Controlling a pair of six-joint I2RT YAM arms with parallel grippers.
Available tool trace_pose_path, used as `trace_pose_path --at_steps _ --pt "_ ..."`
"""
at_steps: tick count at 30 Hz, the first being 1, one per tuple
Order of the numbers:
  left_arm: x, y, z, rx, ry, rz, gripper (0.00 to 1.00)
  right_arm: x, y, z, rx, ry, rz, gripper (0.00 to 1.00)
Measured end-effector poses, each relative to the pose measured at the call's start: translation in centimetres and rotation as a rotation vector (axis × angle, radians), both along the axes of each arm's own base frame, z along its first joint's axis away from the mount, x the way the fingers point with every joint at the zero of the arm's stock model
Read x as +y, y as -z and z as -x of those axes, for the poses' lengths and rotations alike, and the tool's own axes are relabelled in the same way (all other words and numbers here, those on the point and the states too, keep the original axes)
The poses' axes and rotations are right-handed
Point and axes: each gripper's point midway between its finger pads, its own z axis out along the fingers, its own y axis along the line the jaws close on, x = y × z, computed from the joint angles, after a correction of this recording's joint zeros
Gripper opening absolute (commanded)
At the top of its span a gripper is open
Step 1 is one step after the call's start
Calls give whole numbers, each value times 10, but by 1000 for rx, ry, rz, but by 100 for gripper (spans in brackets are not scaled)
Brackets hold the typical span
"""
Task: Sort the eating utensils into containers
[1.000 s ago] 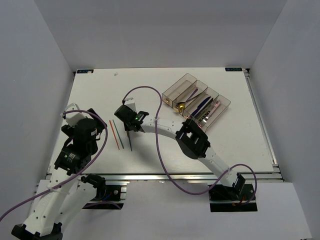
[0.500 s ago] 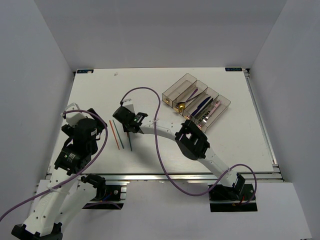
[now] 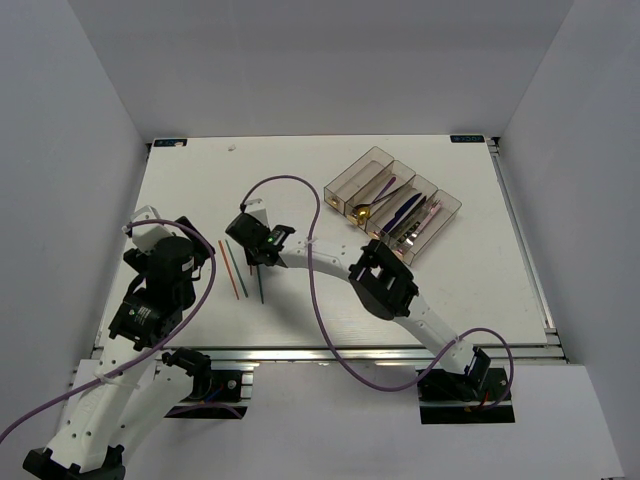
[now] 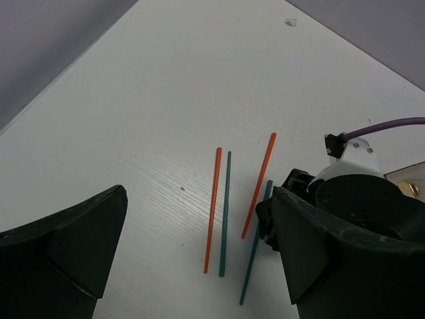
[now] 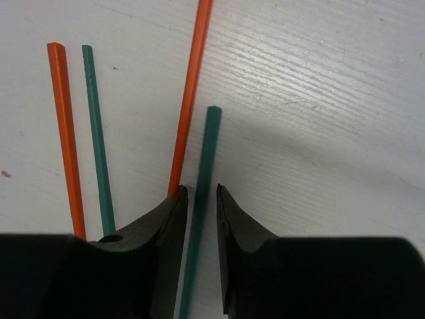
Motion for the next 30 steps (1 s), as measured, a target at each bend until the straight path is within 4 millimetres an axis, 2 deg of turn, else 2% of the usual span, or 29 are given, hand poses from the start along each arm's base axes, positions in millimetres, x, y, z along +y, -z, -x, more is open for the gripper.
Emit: trace_pose_path --at_steps 5,6,7,13,16,19,22,24,25,26,28,30 --pt "0 0 0 0 0 0 98 2 1 2 2 -6 -3 28" --pt "0 0 0 0 0 0 98 2 1 2 2 -5 -1 25" --pt "0 0 0 0 0 0 98 2 2 2 0 -3 1 18" --pt "0 0 0 0 0 0 98 -2 4 1 1 16 15 0" --pt "0 0 0 0 0 0 98 -7 5 1 -1 37 16 0" --pt "0 0 0 -2 0 1 98 -27 3 10 5 50 31 0" --pt "0 -1 1 -6 2 3 98 -64 1 27 56 37 48 0" --pt "-1 0 1 -7 9 5 98 -90 -11 26 91 49 -3 0" --pt "-1 0 1 -6 12 5 98 -97 -23 20 97 62 -54 0" --pt "-2 2 1 -4 16 3 98 -113 -36 8 93 97 -88 0" --pt "-3 4 1 5 28 0 98 -137 -74 -32 63 181 -215 0" --pt "-6 5 -1 8 40 0 98 -164 -117 -82 -10 282 -348 0"
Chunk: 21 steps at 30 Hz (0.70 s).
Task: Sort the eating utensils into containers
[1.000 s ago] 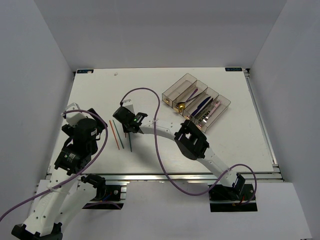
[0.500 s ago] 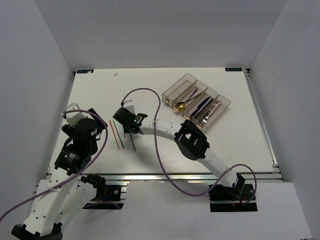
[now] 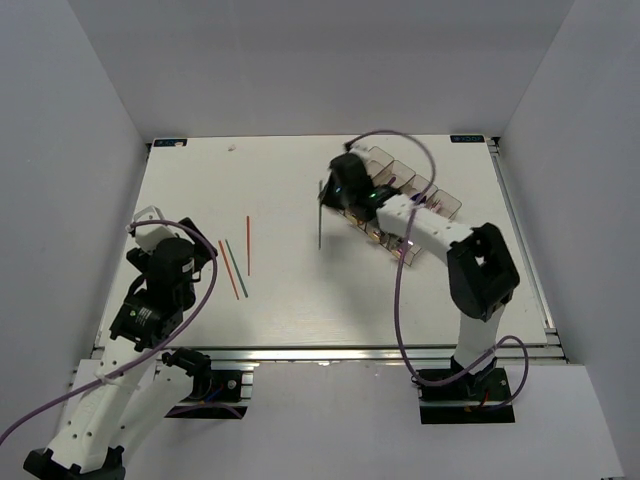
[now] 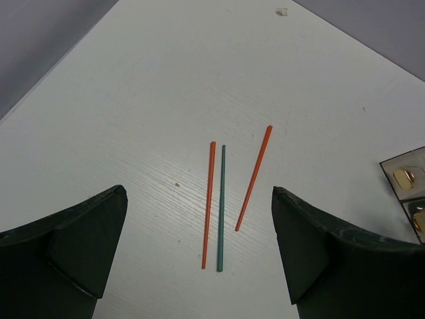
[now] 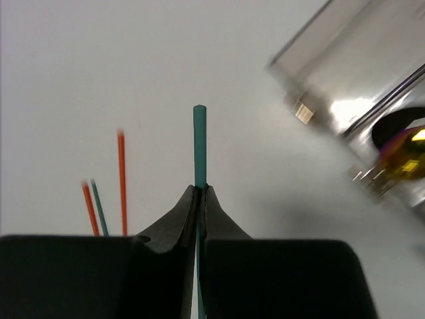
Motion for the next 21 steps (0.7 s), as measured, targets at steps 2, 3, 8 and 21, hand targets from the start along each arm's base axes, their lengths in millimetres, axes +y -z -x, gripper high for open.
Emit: trace_pose_path --at_steps 2,3,8,21 --pt "-2 0 -2 2 6 -1 98 -33 -32 -45 -49 124 -96 0" --pt "-3 1 -3 6 9 -2 98 -49 -43 -66 -67 189 -135 0" --pt "-6 9 -8 41 21 -16 98 -108 -52 -137 -87 481 -232 0" --pt "-13 13 -13 64 57 -25 98 -131 21 -178 -27 699 -126 0"
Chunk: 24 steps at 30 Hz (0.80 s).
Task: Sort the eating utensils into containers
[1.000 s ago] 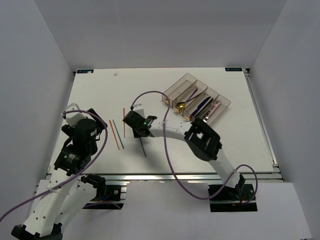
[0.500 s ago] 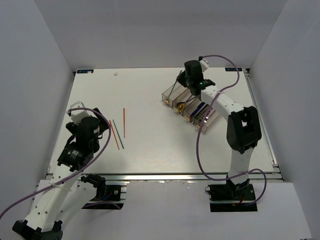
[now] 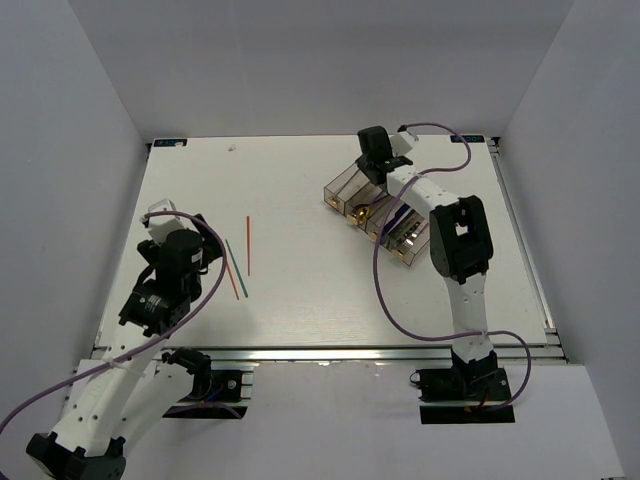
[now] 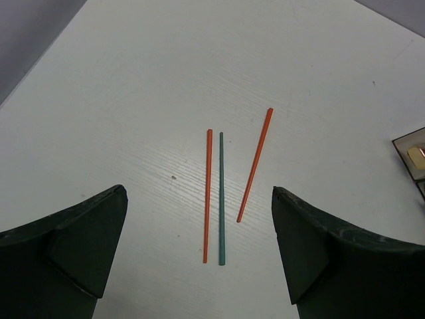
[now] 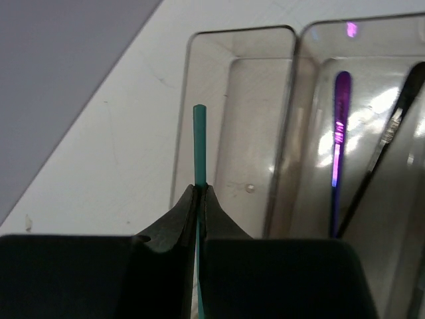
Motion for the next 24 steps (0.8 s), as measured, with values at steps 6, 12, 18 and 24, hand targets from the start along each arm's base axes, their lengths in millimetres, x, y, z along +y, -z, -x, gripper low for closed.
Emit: trace_pose_path --at_steps 6,12,18,24 --pt "-7 15 -8 65 25 -22 98 -16 22 19 42 35 35 7" --pt "-26 46 -22 193 66 -13 98 -13 14 14 19 18 32 48" --pt "-42 64 -33 243 94 37 98 -5 -11 -1 -30 -29 6 66" --pt "-49 77 -46 280 85 38 98 -11 -40 -17 -89 -91 14 72"
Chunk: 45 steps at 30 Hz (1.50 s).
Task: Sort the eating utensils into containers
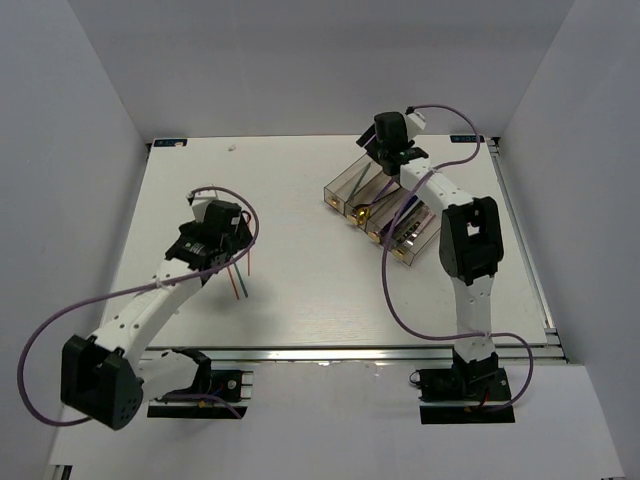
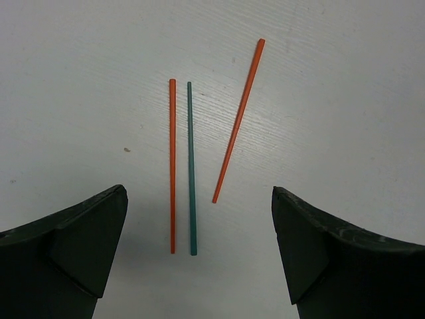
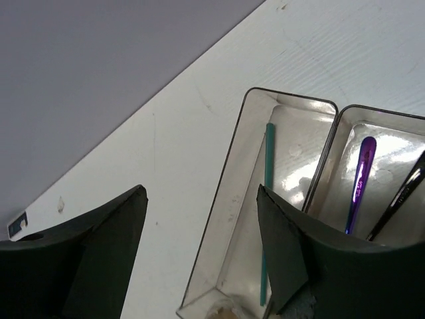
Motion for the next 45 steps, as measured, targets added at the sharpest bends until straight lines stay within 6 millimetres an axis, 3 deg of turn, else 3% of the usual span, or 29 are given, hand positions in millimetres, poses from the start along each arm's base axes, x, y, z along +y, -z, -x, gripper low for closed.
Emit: trace_pose_path --at_steps 4,6,11,14,18,22,26,30,33,36,39,42,45 --pt "-10 8 -30 48 -9 -30 96 7 -21 17 -10 -132 24 73" --pt "-19 21 -48 92 3 -45 84 16 -42 37 -27 -229 29 73" --pt "-33 71 -88 243 33 -56 66 19 -79 128 -97 -426 31 73" --pt "-33 104 -103 332 46 -47 58 14 -74 177 -106 -507 28 72" --pt "-30 133 -106 410 56 -27 53 9 -47 207 -62 -568 39 73" --pt "-33 135 -110 404 65 3 40 9 -33 218 -34 -606 49 72" --pt "-38 137 -113 388 78 34 25 11 -40 221 -53 -626 43 73" --pt "-39 138 -113 359 83 62 0 14 -53 226 -86 -647 27 73" --pt "-41 138 -112 335 89 82 0 19 -62 231 -125 -676 -2 88" --pt "-44 137 -111 289 103 122 0 31 -61 241 -164 -754 -51 89" --pt "-58 134 -100 238 156 218 0 47 -48 245 -145 -841 -110 89" --pt "-86 129 -71 196 272 349 0 64 -22 243 -80 -899 -168 89" --pt "-126 108 -46 135 440 458 0 75 4 239 -2 -922 -208 89"
